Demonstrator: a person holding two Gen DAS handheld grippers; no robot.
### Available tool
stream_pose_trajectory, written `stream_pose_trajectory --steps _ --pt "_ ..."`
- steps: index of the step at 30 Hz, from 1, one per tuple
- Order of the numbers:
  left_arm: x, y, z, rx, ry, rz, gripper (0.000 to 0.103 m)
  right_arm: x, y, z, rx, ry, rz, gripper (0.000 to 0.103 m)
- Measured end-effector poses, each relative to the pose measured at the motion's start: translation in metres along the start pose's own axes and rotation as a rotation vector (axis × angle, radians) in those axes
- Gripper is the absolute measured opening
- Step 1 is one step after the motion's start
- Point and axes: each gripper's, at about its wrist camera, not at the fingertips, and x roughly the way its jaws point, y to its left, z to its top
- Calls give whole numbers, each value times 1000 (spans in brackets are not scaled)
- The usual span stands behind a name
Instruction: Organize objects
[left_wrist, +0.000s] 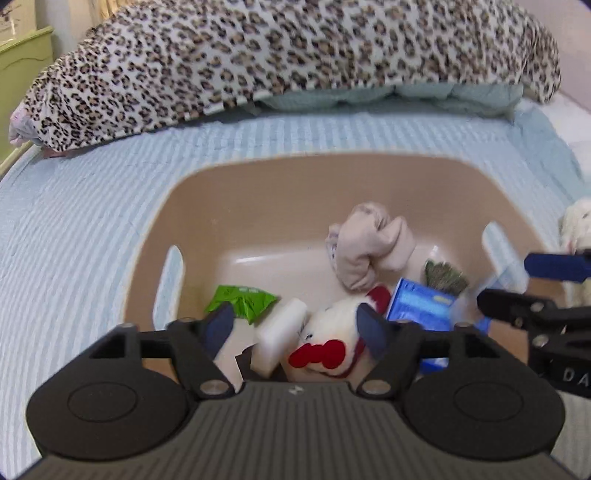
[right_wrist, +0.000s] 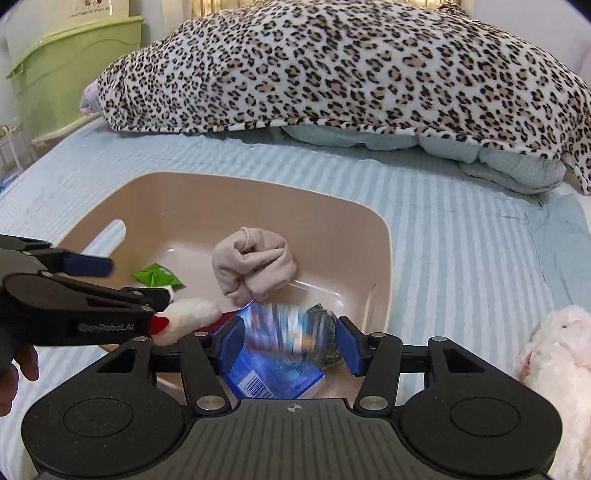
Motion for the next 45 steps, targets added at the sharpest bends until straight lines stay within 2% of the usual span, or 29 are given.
stream_pose_trajectory --steps 4,7,14,30,42,45 --pt "-23 0 -1 -2 -16 2 77 -22 1 -2 -3 -20 -11 74" --pt "-43 0 -6 1 -44 3 79 -44 2 -6 0 -30 -17 80" --pt "-89 -1 -23 11 -71 12 79 -86 10 -25 40 -49 -28 81" --pt "-187 -4 -76 19 -136 11 79 -180 32 -69 35 -82 -39 86" --pt "-237 -11 -112 64 -180 -17 81 -224 45 -93 36 -88 -13 89" --pt "-244 -10 -121 49 -176 -36 81 -230 47 -99 37 -89 -12 91"
